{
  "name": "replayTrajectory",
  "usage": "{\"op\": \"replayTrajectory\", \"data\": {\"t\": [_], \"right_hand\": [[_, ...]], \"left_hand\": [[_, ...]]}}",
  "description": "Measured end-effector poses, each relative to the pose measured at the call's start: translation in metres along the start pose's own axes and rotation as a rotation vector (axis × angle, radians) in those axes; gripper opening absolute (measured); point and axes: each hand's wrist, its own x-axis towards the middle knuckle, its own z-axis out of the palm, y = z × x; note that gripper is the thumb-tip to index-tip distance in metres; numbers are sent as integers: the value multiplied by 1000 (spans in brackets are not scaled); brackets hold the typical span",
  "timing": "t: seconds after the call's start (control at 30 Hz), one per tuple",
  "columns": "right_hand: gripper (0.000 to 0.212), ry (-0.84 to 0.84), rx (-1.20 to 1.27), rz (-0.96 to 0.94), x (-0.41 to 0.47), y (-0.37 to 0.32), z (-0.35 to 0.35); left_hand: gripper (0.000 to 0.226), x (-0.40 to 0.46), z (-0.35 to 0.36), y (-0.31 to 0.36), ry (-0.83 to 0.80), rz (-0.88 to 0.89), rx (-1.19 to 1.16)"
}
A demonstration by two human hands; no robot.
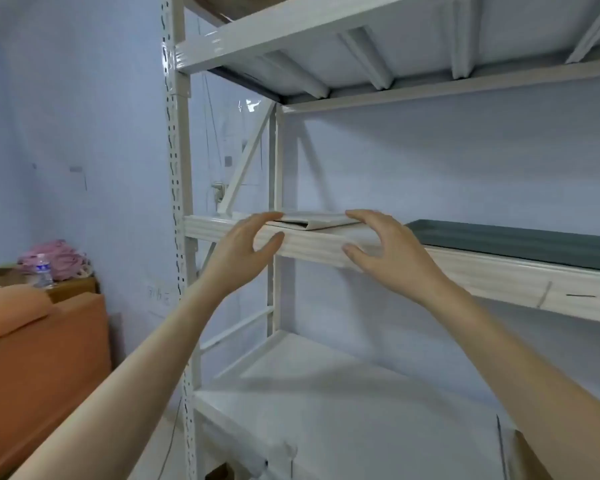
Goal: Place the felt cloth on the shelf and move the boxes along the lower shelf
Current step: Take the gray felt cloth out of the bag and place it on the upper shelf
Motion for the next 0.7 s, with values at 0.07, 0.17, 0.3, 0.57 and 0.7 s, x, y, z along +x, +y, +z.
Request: {"op": "replayTrajectory", "data": {"t": [0.07, 0.17, 0.3, 0.57, 0.7], "right_hand": [[48, 4, -16, -2, 17, -5, 15], [42, 8, -69, 24, 38, -9, 34], [37, 49, -94, 61, 52, -10, 43], [51, 44, -28, 158, 46, -11, 41], [55, 74, 84, 148, 28, -24, 32]], "left_hand": [[32, 13, 3, -15, -38, 14, 98], [35, 34, 17, -36, -125, 16, 197], [40, 62, 32, -49, -241, 19, 290], [48, 58, 18, -25, -41, 344, 326], [56, 35, -7, 17, 23, 527, 302]]}}
